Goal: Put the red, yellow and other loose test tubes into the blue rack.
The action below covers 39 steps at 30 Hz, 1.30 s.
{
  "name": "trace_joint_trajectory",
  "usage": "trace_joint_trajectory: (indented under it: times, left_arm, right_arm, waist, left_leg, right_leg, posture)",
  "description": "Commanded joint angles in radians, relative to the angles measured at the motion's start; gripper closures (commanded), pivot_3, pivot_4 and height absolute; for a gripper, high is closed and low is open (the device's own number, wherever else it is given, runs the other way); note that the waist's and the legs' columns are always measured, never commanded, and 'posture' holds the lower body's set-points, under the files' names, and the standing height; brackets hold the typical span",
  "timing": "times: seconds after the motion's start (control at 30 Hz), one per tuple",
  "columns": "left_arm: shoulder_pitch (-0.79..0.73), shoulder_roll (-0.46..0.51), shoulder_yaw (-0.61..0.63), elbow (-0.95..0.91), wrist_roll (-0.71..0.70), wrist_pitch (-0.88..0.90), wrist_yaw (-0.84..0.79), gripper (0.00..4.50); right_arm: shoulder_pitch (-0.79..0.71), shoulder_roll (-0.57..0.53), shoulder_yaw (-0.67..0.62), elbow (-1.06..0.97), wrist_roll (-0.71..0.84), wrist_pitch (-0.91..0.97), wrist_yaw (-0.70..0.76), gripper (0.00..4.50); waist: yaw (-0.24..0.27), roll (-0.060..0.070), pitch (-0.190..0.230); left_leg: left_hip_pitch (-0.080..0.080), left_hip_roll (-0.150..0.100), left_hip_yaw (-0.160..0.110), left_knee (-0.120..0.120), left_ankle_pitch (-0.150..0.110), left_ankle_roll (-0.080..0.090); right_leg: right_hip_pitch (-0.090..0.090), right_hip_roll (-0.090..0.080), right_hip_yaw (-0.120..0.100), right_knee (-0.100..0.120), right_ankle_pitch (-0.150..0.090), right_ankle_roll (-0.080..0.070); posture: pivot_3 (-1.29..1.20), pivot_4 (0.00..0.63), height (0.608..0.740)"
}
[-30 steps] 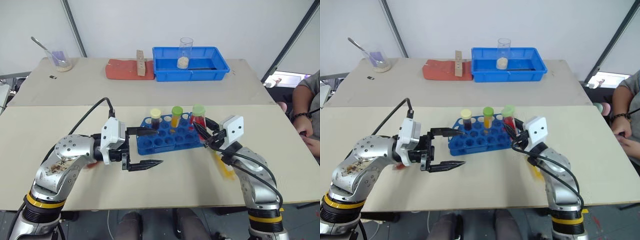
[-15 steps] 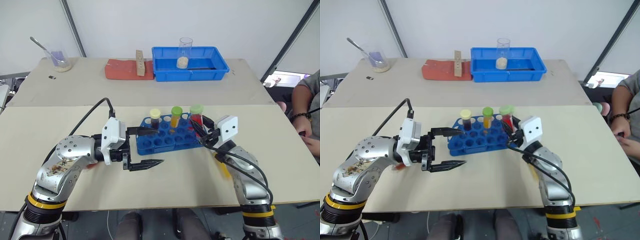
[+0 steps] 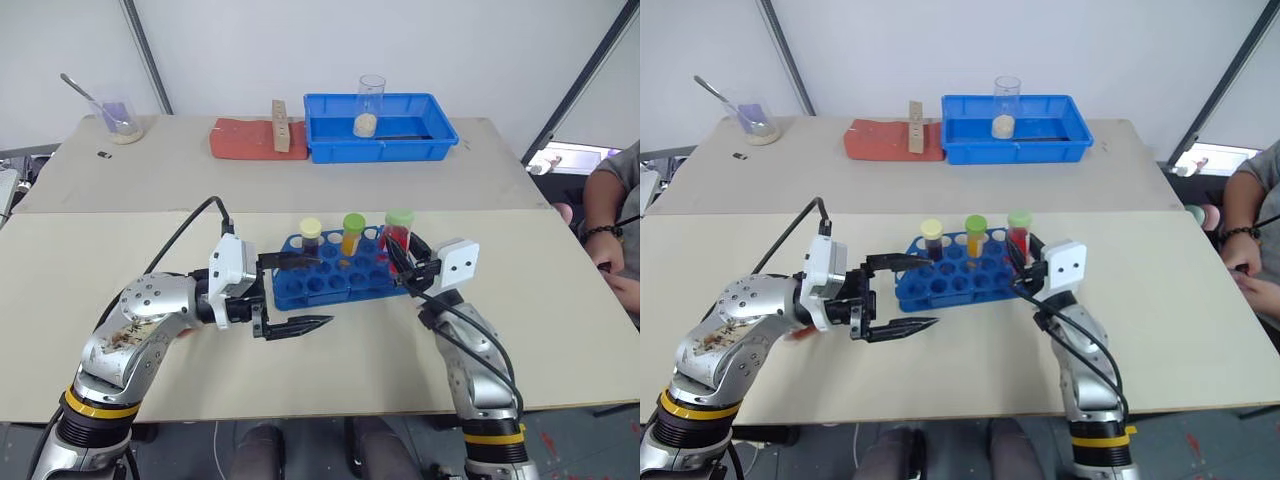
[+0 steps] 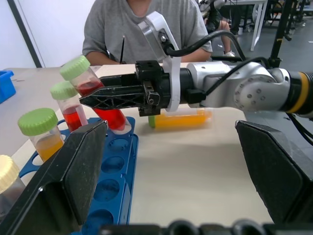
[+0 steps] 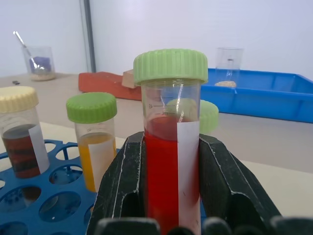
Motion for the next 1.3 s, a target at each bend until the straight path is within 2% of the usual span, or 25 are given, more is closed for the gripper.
trace_joint_trajectory:
  times: [0.03,0.63,0.9,1.27,1.3]
  left_arm:
    - [-0.011,-0.007,-0.001,-0.024,0.000,-0.013,0.016,0.00]
    - [-0.026,-0.028,-0.005,-0.017,-0.002,-0.001,0.055,0.00]
    - [-0.011,0.037,-0.012,-0.040,-0.034,0.047,-0.009,0.00]
    - [-0.030,0.054,-0.010,-0.029,-0.037,0.062,-0.014,0.00]
    - [-0.031,0.052,-0.011,-0.029,-0.036,0.062,-0.012,0.00]
  right_arm:
    - [0.029,0.019,-0.012,-0.022,0.020,-0.009,-0.032,3.47]
    - [0.067,0.084,-0.006,0.012,-0.028,-0.110,-0.153,3.47]
    - [0.091,0.117,0.023,0.041,-0.067,-0.179,-0.195,3.47]
    - [0.092,0.110,0.028,0.100,-0.095,-0.268,-0.199,3.47]
    - [0.094,0.103,0.027,0.095,-0.090,-0.263,-0.191,2.46]
  waist:
    - [0.000,0.000,0.000]
    - [0.003,0.000,0.000]
    - [0.001,0.000,0.000]
    - [0.000,0.000,0.000]
    - [0.000,0.000,0.000]
  left_leg:
    - [0.000,0.000,0.000,0.000,0.000,0.000]
    - [0.000,0.000,-0.001,0.000,0.000,0.000]
    - [0.000,0.000,-0.001,0.000,0.000,0.000]
    - [0.000,0.000,-0.001,0.000,0.000,0.000]
    - [0.000,0.000,-0.001,0.000,0.000,0.000]
  right_leg:
    - [0.000,0.000,0.000,0.000,0.000,0.000]
    - [0.000,0.000,0.000,0.000,0.000,-0.001]
    - [0.000,0.000,0.000,0.000,-0.002,-0.003]
    - [0.000,0.000,0.000,0.000,-0.003,-0.005]
    - [0.000,0.000,0.000,0.000,-0.003,-0.005]
  posture:
    - [0.00,0.150,0.740]
    - [0.00,0.150,0.740]
    - [0.00,0.150,0.740]
    - [0.00,0.150,0.740]
    - [0.00,0.150,0.740]
